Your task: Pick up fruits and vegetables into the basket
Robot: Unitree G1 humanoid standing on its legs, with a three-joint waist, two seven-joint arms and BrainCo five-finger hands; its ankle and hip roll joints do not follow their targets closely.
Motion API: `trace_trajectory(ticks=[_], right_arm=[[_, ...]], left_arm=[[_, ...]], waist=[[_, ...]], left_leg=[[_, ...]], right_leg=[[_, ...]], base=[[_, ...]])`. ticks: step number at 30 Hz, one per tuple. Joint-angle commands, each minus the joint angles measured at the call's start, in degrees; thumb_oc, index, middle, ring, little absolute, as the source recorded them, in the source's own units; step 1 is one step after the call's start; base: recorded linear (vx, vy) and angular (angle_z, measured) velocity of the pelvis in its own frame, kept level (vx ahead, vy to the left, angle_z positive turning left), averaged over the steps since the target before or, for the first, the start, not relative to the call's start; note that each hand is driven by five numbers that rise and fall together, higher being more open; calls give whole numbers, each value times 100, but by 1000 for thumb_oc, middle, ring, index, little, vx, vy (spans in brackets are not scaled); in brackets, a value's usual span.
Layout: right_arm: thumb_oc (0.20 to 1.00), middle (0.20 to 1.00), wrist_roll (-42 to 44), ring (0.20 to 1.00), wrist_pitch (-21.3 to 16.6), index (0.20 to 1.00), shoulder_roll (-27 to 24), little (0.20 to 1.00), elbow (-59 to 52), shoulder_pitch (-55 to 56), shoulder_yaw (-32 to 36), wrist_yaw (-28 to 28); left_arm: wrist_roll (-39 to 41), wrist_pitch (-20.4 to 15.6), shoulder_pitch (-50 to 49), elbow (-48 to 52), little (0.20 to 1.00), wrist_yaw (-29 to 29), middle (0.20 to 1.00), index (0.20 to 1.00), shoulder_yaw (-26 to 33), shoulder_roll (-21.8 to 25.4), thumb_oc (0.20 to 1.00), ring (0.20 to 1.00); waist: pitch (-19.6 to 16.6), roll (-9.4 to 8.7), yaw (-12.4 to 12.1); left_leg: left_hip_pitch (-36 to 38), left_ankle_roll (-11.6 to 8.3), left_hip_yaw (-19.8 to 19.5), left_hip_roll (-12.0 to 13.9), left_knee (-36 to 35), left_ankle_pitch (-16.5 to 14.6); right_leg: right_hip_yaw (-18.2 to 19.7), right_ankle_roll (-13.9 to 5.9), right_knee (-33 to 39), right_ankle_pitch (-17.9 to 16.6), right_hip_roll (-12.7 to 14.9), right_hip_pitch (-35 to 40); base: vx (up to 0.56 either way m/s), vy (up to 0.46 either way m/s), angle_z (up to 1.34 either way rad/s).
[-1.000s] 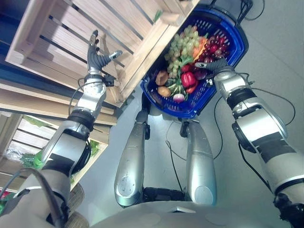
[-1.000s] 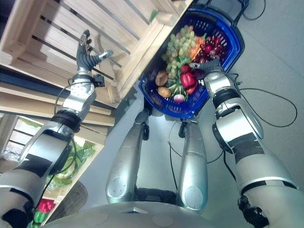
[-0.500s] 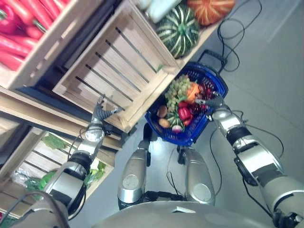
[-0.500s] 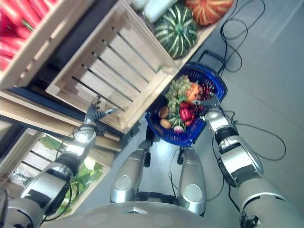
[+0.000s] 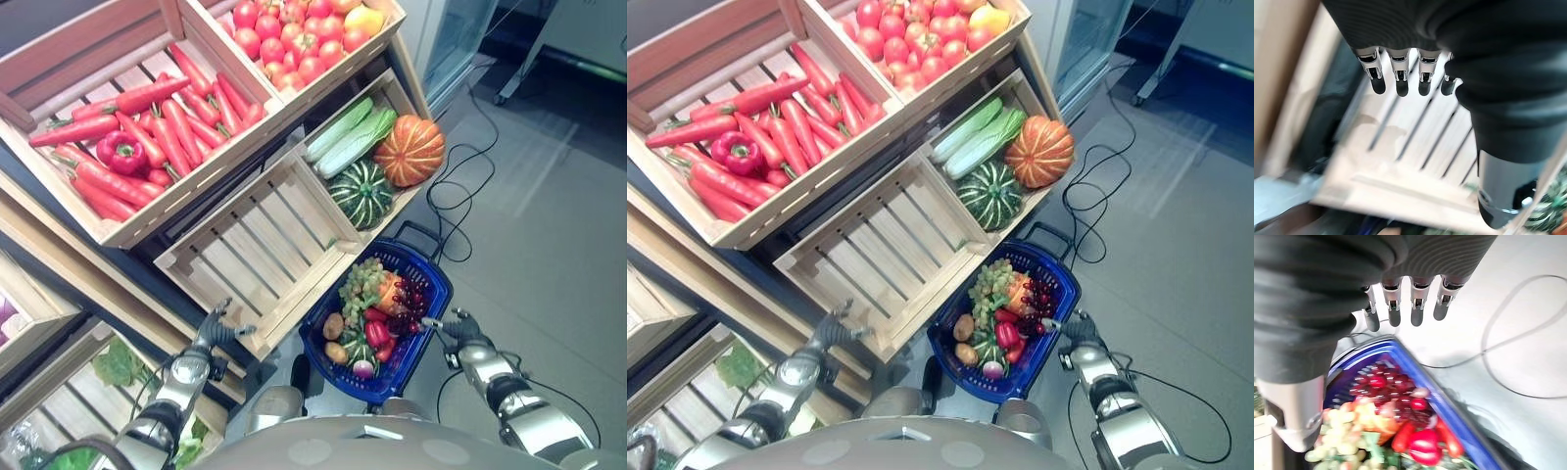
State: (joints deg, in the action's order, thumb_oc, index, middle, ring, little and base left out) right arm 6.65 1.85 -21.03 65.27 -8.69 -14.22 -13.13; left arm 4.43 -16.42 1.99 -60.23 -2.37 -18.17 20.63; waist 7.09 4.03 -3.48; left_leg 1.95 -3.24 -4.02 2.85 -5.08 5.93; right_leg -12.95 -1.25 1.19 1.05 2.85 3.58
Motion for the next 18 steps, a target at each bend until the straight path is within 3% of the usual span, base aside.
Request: trace_trajectory(ticks=[1,9,18], right_arm=[[1000,1000,-84,1000,-235,1000,207,1000,294,11,53,283],[1000,1000,-110,1000,-136,1000,379,1000,1157,406,345,851],[1000,1000,-384,1000,-78,1000,402,1000,1437,545,356,1044]], left_arm=[[-111,-156,211,-543,1000,218,1000,1000,128,-16,1000,1000],[93,97,-10,-1145,1000,638,1000,1000,440,-208,1000,1000],[319,221,-54,-1218,1000,807,1000,1000,488,-310,1000,1000]], waist=[[-178,-357,12],[-210,-325,147],[-194,-284,237]], left_leg=[[94,56,397,-180,122,-353],[355,36,503,-103,123,-476],[437,-6,527,-32,61,-514]], right_leg=[[428,-548,140,-504,460,-23],[532,-522,128,-394,437,177],[627,-545,272,-437,434,242]], base=[[14,-2,-5],[30,1,-15],[1,9,-10]])
